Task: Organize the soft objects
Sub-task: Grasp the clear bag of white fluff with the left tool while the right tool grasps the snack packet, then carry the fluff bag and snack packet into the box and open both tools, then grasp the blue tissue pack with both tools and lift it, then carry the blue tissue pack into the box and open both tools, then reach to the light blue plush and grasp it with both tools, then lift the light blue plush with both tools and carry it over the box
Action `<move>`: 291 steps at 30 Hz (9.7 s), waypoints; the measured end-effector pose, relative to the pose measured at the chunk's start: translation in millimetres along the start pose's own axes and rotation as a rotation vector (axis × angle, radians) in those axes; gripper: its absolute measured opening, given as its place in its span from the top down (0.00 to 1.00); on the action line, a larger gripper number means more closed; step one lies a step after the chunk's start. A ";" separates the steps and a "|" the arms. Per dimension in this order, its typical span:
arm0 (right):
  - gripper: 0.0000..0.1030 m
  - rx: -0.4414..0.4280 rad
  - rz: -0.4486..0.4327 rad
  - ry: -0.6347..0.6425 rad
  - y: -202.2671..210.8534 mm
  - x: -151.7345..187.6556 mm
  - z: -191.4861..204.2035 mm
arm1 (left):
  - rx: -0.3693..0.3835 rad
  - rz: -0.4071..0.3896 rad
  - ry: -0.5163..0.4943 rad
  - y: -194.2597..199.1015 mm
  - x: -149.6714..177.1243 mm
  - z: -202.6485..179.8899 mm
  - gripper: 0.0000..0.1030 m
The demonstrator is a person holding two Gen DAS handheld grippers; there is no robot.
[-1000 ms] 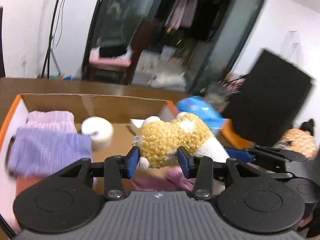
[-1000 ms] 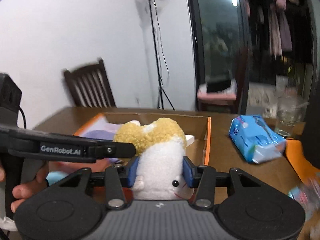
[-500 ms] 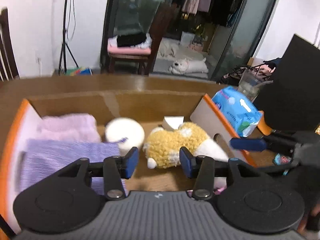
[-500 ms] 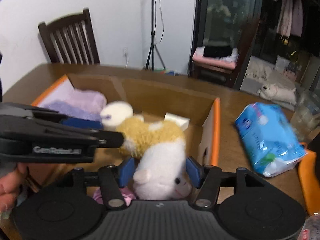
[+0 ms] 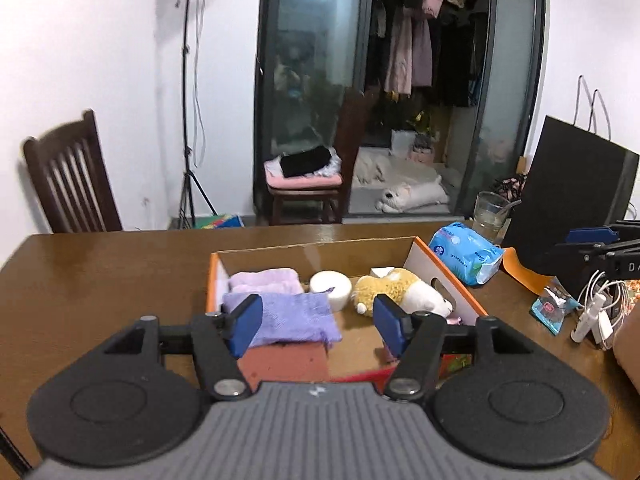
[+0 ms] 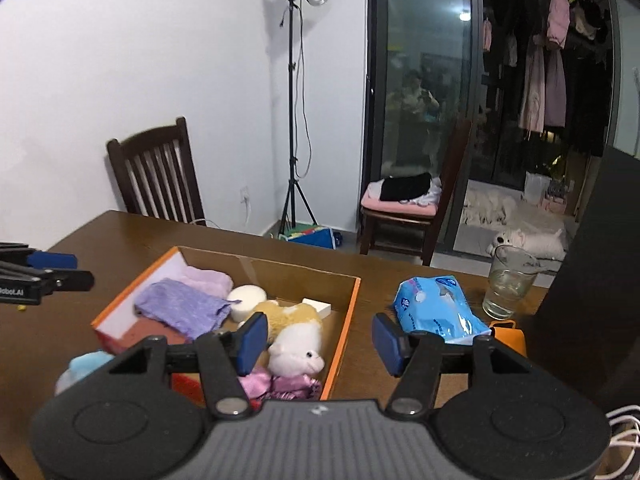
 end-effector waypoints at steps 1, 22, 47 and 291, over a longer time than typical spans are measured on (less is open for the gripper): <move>0.44 -0.007 -0.020 -0.001 8.5 3.5 3.5 | -0.017 -0.022 0.001 12.5 6.3 -0.5 0.38; 0.31 -0.184 -0.054 -0.038 77.0 207.5 111.5 | -0.134 -0.124 0.035 98.4 193.5 -18.8 0.28; 0.58 -0.343 0.122 0.402 -136.6 137.0 211.0 | -0.060 0.000 0.228 -18.6 190.1 65.6 0.56; 0.53 -0.455 0.147 -0.153 -161.6 118.9 215.9 | 0.111 0.110 0.383 -46.7 172.6 104.0 0.65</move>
Point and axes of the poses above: each gripper's, at about its wrist camera, not at the fingertips, and y roughly against the way its jaws point, z to its left, x to its underside, the point moved 6 cm from there along -y, roughly the way its jaws point
